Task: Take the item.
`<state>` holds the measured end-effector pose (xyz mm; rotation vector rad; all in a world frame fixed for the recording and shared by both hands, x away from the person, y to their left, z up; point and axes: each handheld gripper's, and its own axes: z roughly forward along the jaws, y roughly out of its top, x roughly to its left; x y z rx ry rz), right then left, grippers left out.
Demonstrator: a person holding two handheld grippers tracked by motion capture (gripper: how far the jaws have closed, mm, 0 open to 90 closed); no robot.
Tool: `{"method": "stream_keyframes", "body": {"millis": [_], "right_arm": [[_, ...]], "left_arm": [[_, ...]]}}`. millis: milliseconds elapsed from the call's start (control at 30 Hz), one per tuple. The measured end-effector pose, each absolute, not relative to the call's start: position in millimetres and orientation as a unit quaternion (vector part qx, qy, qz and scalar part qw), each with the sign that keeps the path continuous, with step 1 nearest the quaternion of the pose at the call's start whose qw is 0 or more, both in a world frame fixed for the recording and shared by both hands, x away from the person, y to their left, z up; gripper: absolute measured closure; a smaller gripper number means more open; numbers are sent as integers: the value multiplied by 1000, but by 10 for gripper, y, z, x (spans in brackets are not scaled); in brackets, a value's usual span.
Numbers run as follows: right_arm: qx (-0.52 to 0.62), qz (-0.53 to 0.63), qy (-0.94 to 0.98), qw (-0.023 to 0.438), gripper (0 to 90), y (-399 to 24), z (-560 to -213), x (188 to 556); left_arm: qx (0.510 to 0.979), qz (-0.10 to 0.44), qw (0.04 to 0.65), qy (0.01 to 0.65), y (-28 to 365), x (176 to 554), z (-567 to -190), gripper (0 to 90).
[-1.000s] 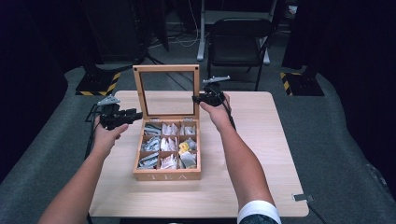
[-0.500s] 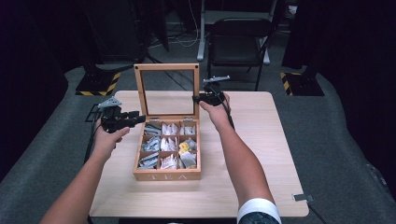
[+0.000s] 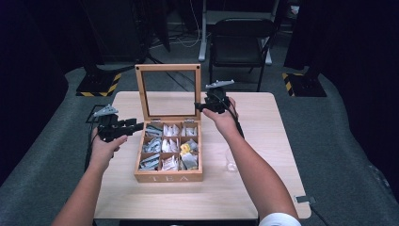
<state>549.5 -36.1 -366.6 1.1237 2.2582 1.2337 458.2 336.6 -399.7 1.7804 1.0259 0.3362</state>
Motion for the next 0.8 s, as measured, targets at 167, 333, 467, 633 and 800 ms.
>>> {"method": "stream_keyframes", "body": {"millis": [167, 333, 467, 633, 800], "right_arm": [[386, 420, 804, 166, 407, -377, -3704, 5359], [381, 414, 809, 171, 425, -363, -3723, 5217], [361, 409, 823, 158, 505, -337, -3752, 5080], [328, 406, 839, 154, 523, -285, -3834, 4870], [319, 402, 844, 155, 509, -250, -3907, 4732]], "left_arm": [[729, 140, 505, 440, 3358, 4508, -4030, 489], [731, 150, 505, 434, 3301, 4436, -3976, 489], [731, 152, 508, 430, 3269, 4377, -3938, 471], [733, 152, 509, 425, 3245, 4298, -3928, 442], [732, 154, 507, 428, 3267, 4252, -3917, 439]]}}
